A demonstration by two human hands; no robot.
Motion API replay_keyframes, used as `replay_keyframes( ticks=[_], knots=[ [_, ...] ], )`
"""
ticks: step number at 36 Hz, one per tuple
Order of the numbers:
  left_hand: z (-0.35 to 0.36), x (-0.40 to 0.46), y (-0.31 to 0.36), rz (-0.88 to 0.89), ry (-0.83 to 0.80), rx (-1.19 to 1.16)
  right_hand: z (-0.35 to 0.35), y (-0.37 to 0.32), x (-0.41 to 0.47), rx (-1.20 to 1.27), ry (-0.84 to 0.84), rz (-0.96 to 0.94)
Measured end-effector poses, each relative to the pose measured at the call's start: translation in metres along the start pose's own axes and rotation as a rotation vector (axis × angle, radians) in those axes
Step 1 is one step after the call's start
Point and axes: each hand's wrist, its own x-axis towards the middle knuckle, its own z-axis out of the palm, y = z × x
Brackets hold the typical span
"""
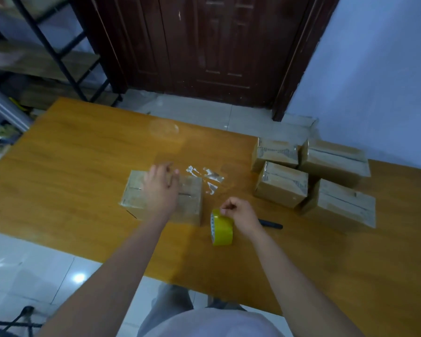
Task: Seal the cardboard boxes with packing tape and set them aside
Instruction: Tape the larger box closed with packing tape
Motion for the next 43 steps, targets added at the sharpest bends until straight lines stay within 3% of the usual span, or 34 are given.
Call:
replay_keyframes(
  ticks=[2,4,8,11,13,15,20,27,37,43],
  knots=[
    [-0.017,0.02,-0.015,-0.111,0.082,0.091,-0.01,-0.014,-0.002,-0.056,-0.119,-0.033],
    [-0.033,0.039,-0.028,-0.306,0.063,0.147,-0.018,-0.027,-0.002,-0.146,-0.246,-0.027],
    [-0.052,0.072,-0.06,-0.706,-0.242,0.122,-0.019,-0.048,-0.002,-0.293,-0.401,0.031],
    [-0.056,0.078,-0.057,-0.858,-0.472,-0.162,-0.013,-0.06,-0.005,-0.275,-0.449,0.071],
    [-0.057,0.077,-0.045,-0.89,-0.576,-0.216,-0.007,-0.065,-0.006,-0.248,-0.43,0.077],
    [-0.071,0.071,-0.015,-0.859,-0.63,-0.211,-0.003,-0.068,-0.009,-0.217,-0.384,0.08],
    [-0.058,0.088,-0.041,-0.784,-0.651,-0.36,-0.003,-0.069,-0.02,-0.086,-0.284,0.042],
    [-0.052,0.103,-0.044,-0.403,-0.52,-0.658,-0.008,-0.072,-0.019,-0.105,-0.153,-0.07],
    [-0.042,0.074,-0.067,-0.138,-0.38,-0.602,0.011,-0.059,0.003,-0.507,-0.049,-0.066],
    [-0.027,0.057,-0.098,-0.18,-0.311,-0.499,0.029,-0.043,0.008,-0.666,-0.106,0.034]
  ],
)
